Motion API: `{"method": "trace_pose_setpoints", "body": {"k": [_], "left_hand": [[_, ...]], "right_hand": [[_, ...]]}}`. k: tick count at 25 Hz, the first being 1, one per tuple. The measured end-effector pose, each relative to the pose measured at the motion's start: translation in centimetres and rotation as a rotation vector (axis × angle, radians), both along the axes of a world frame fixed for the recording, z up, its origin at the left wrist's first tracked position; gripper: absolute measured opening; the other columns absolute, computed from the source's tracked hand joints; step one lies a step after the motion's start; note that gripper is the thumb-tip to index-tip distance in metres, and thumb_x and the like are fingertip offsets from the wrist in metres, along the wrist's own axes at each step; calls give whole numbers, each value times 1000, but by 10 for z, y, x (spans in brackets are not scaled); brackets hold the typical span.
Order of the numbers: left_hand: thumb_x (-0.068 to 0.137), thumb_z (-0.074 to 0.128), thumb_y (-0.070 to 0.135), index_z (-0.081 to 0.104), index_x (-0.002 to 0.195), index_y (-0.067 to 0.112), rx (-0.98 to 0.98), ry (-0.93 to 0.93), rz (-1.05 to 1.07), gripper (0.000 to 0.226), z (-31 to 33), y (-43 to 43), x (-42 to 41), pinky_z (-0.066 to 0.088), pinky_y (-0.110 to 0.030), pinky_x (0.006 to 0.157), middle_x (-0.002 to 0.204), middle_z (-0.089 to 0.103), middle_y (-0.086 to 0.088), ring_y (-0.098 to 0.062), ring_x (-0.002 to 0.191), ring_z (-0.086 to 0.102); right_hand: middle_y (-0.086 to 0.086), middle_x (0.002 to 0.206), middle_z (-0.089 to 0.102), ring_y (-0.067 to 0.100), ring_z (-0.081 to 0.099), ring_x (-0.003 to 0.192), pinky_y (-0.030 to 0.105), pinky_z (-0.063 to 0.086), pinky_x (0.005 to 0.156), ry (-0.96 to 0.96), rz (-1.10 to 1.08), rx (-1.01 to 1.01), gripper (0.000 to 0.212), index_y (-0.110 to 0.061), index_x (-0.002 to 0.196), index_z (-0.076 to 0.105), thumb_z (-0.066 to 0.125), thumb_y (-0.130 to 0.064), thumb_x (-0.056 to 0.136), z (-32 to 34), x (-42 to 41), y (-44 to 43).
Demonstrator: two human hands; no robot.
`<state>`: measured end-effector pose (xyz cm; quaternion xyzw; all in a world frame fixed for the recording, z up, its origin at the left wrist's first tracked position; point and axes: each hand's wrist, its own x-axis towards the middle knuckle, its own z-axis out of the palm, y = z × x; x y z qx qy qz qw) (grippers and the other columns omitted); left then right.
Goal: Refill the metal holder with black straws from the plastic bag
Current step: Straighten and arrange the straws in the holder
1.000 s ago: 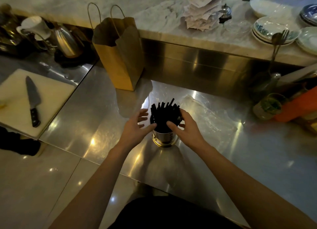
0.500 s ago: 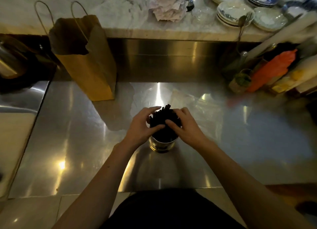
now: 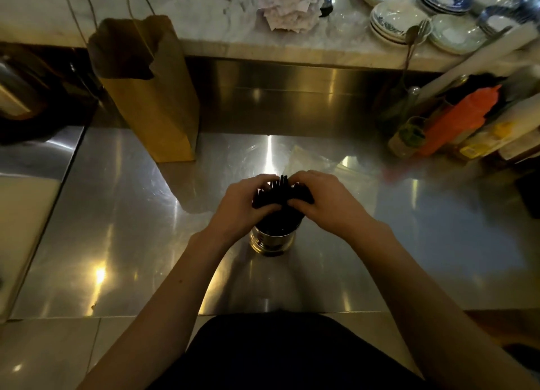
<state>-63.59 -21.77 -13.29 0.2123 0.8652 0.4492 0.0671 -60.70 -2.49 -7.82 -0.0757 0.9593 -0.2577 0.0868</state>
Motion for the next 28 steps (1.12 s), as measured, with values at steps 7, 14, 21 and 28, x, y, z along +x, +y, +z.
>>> {"method": "trace_pose_setpoints", "body": {"k": [7, 14, 21, 28], "left_hand": [[83, 74, 19, 60, 118, 18, -33, 33, 215, 38, 2, 14, 3, 44, -8, 80, 112, 60, 3, -4, 94, 52], [86, 71, 17, 71, 107, 15, 71, -1, 260, 21, 7, 3, 8, 47, -5, 71, 97, 66, 9, 6, 89, 59], [86, 71, 17, 69, 106, 17, 93, -36, 246, 19, 16, 3, 5, 52, -9, 74, 98, 67, 8, -1, 91, 63], [87, 70, 27, 60, 121, 27, 40, 21, 294, 36, 18, 4, 9, 43, -14, 86, 115, 63, 9, -4, 102, 57]], "right_hand": [[2, 104, 66, 10, 61, 78, 16, 48, 71, 16, -134, -176, 30, -20, 115, 61, 70, -22, 86, -15, 0, 4], [0, 89, 72, 12, 65, 79, 11, 40, 62, -3, -178, -126, 12, -19, 97, 71, 66, -27, 89, -14, -5, 3], [-4, 78, 66, 3, 56, 65, 10, 38, 60, 75, -198, -128, 11, -18, 95, 69, 68, -27, 88, 6, -11, 8], [-7, 81, 61, 8, 57, 74, 15, 40, 66, 125, -200, -115, 11, -13, 97, 70, 64, -18, 90, 21, -14, 13]]}}
